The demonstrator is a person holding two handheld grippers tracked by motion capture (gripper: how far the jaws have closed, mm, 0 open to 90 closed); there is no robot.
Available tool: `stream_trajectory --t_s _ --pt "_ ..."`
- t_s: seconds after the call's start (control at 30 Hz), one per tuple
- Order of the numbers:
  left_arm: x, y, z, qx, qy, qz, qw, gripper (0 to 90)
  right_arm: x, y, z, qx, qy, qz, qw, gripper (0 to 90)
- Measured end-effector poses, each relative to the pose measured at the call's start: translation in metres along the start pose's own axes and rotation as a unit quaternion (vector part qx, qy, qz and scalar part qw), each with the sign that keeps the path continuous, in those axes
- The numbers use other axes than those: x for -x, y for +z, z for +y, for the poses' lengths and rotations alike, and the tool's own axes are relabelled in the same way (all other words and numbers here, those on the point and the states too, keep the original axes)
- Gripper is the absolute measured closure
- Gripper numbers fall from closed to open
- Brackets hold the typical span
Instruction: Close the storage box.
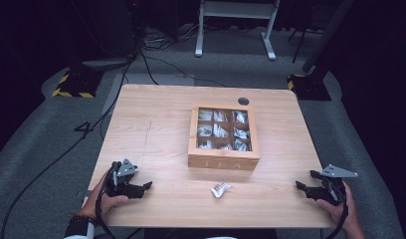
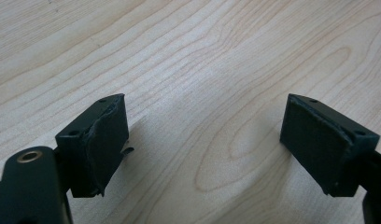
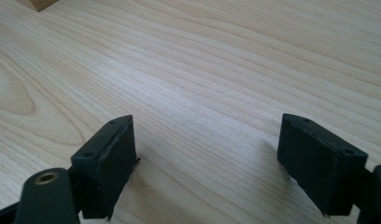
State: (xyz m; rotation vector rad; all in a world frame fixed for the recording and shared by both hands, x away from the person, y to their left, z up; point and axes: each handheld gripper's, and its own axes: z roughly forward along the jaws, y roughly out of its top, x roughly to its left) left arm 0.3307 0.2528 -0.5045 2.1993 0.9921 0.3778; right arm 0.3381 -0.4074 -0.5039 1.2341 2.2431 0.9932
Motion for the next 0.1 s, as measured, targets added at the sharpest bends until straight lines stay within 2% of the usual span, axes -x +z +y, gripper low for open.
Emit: stream_trajectory --t_s 0.1 --pt "-0.0002 0.0002 0.0002 0.0 0.0 -0.001 1.0 15.4 0.0002 0.0 -0.0001 0.0 0.001 -0.001 1.0 18.8"
